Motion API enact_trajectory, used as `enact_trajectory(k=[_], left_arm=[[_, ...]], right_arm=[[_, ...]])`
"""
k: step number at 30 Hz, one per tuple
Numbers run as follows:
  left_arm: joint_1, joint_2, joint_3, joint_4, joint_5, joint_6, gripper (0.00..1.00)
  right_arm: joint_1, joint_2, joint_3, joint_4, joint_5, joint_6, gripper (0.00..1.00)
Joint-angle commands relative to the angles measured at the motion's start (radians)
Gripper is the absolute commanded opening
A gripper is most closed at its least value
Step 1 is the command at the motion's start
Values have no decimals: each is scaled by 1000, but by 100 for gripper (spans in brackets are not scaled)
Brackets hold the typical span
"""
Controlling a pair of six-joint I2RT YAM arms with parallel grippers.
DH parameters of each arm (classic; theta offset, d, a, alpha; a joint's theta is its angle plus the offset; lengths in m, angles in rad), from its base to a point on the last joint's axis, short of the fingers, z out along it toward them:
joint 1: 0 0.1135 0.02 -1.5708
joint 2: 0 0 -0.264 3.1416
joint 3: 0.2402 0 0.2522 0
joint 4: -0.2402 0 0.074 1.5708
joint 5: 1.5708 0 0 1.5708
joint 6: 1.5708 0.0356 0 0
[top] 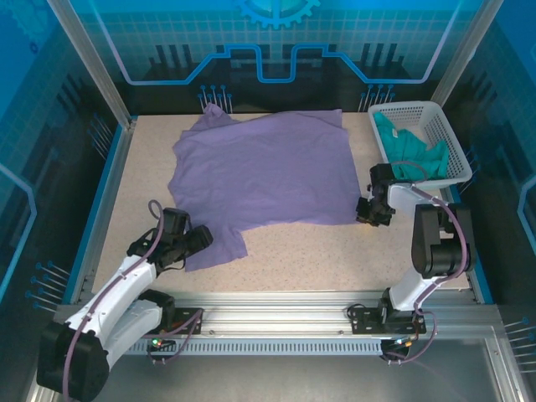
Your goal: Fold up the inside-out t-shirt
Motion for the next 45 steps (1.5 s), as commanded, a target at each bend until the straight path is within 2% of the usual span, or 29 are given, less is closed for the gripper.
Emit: enact_trajectory(k=[1, 4, 10, 15, 19, 25, 28, 31, 40, 45], left_arm=[[-14, -18, -18, -65, -40, -40, 75], [-14, 20, -4, -90, -67, -36, 74], [-40, 125, 4, -122, -77, -67, 69], [-103, 110, 8, -200, -105, -158, 65], [-167, 87, 13, -263, -192, -227, 63], [-172, 105, 2, -245, -217, -236, 61], [-172, 154, 4, -204, -212, -207, 56], [-172, 179, 8, -185, -210, -194, 47], [-169, 185, 8, -175, -197, -179, 31], [-169, 174, 1, -168, -190, -171, 18]], right_arm=[[5, -11, 20, 28, -32, -12, 8], [4, -50, 9, 32, -10, -12, 0], [0, -108, -12, 31, 0, -21, 0], [-7, -128, -15, 31, -14, -29, 0], [-8, -141, -18, 33, -31, -32, 0], [-17, -179, -39, 43, -46, -34, 0], [-19, -189, -41, 50, -56, -33, 0], [-20, -194, -41, 49, -59, -33, 0], [-20, -209, -76, 60, -62, -25, 0], [-21, -229, -82, 57, -55, -26, 0]])
